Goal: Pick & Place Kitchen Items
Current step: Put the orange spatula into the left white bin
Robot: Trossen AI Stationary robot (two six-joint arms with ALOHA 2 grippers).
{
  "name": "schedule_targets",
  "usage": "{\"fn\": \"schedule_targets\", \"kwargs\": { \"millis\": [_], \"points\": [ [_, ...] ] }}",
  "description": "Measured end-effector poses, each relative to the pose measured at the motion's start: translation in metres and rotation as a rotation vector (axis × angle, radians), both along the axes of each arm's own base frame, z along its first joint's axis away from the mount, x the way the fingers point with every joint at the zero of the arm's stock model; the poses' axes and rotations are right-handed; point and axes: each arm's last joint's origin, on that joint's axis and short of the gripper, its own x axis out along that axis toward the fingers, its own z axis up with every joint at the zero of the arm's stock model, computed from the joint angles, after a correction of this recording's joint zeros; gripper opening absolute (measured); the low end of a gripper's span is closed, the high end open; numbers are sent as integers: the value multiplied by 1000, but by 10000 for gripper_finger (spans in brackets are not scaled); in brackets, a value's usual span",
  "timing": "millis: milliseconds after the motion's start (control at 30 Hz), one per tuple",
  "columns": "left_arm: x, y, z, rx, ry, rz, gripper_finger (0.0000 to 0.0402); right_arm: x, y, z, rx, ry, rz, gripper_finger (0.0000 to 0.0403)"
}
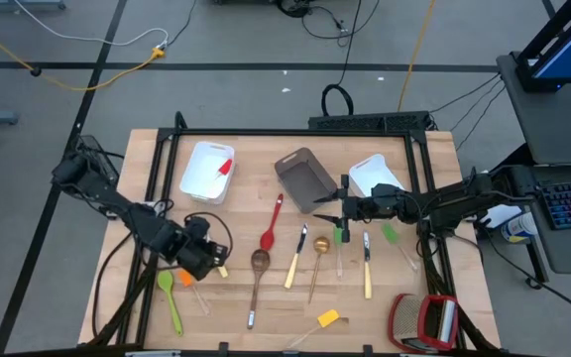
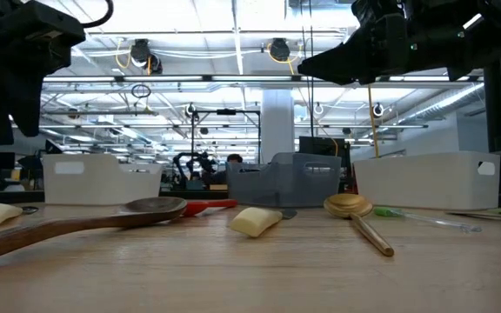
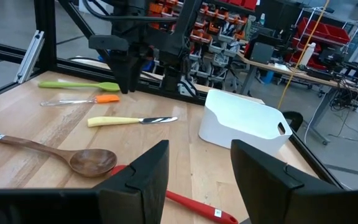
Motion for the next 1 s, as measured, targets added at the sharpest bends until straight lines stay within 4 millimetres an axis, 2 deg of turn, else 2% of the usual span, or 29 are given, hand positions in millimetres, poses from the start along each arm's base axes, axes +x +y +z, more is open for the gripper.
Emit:
{"fn": "schedule_targets", "kwargs": {
  "millis": [300, 767, 1000],
  "points": [
    [-6, -10, -1, -10, -27, 54, 154, 0, 0, 0, 0, 0, 0, 164],
    [10, -29, -22, -81, -9, 42, 154, 0, 0, -1, 13, 11, 3, 165],
    [13, -31, -26, -88, -8, 40, 154, 0, 1, -3, 119, 33, 25, 164]
  ]
}}
